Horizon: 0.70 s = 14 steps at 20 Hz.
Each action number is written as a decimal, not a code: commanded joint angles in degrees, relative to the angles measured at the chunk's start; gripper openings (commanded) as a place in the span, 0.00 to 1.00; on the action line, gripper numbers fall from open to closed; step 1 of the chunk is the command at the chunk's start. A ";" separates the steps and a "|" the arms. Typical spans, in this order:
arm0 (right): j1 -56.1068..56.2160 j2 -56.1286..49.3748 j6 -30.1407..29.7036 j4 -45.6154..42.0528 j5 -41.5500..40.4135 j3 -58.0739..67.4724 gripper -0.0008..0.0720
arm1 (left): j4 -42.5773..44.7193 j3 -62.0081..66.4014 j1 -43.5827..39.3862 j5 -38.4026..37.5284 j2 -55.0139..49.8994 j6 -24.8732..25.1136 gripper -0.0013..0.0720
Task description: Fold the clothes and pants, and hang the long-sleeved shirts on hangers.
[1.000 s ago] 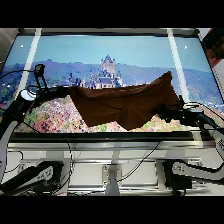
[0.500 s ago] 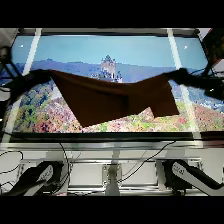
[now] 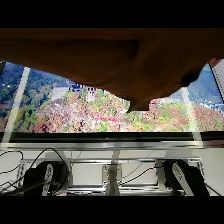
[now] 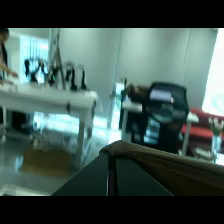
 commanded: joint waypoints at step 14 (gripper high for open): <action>0.11 -7.30 5.11 -3.02 13.07 -0.74 0.02 | -0.07 -0.02 0.22 -23.37 -8.37 -2.45 0.04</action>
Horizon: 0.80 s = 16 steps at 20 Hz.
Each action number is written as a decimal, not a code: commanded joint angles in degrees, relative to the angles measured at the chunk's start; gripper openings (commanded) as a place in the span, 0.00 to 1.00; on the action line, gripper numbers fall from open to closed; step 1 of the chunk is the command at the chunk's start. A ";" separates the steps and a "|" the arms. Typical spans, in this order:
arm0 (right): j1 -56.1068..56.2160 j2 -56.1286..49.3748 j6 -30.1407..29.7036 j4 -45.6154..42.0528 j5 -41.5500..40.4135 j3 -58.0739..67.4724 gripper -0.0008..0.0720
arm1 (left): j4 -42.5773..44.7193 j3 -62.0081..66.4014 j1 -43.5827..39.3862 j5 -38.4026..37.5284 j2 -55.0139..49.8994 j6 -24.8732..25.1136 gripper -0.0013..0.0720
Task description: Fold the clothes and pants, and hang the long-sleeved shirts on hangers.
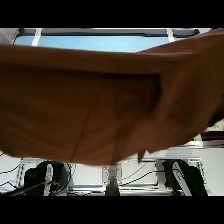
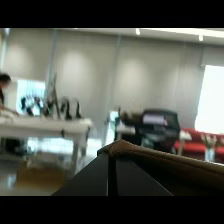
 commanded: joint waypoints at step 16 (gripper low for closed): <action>-0.11 -49.68 2.99 6.71 -3.04 -9.42 0.02 | -0.24 2.08 -19.34 15.56 -56.61 3.15 0.04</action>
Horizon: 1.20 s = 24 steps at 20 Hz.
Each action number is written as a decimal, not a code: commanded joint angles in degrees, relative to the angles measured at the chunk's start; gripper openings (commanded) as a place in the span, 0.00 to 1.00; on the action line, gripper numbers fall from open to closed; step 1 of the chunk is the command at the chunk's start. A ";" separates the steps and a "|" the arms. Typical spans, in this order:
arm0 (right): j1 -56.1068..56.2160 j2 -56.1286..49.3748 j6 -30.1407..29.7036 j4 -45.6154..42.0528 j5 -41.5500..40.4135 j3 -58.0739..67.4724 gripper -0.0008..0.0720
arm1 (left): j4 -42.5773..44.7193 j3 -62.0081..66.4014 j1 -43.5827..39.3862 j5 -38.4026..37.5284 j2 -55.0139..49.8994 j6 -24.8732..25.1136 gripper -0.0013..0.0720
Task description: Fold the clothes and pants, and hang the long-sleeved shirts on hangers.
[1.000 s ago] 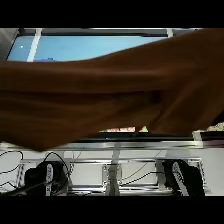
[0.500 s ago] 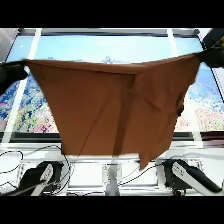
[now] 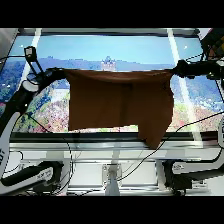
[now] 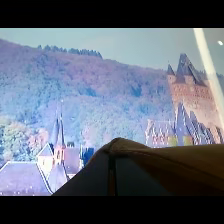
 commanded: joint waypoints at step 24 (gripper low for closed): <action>-0.31 -4.83 0.35 -16.92 4.02 -0.39 0.54 | 15.17 0.26 1.36 -25.64 -9.07 -13.53 0.94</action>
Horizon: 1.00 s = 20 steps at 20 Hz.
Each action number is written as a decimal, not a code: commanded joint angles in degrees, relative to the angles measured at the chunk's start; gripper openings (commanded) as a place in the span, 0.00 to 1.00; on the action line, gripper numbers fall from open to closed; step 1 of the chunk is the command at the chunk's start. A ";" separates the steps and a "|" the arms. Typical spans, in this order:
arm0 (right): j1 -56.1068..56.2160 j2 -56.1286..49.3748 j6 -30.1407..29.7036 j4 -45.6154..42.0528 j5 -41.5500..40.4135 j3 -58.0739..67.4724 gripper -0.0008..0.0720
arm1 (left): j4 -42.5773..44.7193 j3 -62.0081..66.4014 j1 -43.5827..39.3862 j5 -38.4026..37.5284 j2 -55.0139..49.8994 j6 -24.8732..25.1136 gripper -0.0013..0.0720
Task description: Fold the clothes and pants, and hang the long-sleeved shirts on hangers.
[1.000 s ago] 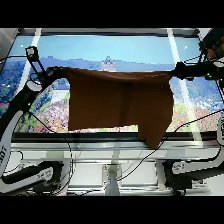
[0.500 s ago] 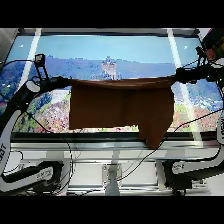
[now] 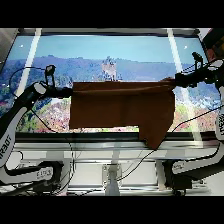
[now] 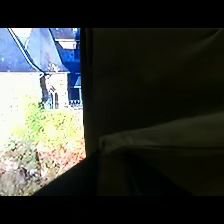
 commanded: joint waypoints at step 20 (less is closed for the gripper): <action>-11.72 37.16 1.90 -7.17 8.59 -25.68 0.51 | 6.67 0.11 19.71 -17.51 40.54 2.19 0.81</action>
